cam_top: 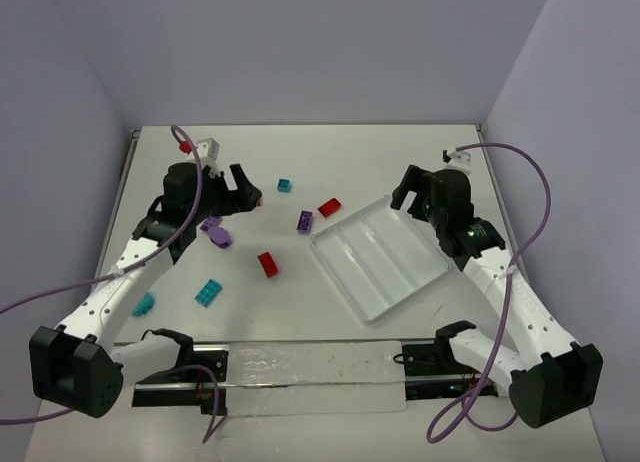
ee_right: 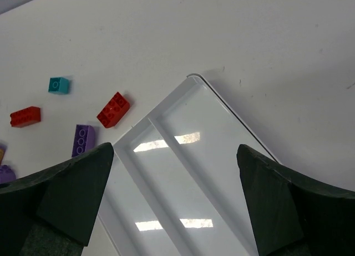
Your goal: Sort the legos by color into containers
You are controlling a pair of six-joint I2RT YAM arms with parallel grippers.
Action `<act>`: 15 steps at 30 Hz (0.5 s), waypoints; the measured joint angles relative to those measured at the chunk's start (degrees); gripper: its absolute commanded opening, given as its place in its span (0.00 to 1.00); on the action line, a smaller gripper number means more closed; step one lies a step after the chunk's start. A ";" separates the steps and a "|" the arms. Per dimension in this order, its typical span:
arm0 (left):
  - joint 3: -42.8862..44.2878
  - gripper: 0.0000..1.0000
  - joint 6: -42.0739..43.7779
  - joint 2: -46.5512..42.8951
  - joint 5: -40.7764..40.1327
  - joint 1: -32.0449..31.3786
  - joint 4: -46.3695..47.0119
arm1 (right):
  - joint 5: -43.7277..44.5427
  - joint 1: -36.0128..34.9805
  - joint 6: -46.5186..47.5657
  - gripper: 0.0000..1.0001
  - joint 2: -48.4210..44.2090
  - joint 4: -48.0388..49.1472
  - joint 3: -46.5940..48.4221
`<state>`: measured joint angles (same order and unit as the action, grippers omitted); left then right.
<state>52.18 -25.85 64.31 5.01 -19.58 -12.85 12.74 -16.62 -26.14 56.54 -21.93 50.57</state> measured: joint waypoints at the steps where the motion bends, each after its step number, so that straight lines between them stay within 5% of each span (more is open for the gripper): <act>1: 0.00 0.99 0.02 0.22 0.00 -0.19 0.00 | -0.05 0.00 -0.01 1.00 0.05 0.00 -0.03; 15: 0.05 0.99 0.59 2.21 -4.10 -2.08 -0.87 | -3.00 -0.09 0.29 1.00 0.13 0.07 -0.24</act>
<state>52.23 -25.27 66.52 0.90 -21.66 -13.72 9.73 -16.71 -25.85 56.66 -21.87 50.33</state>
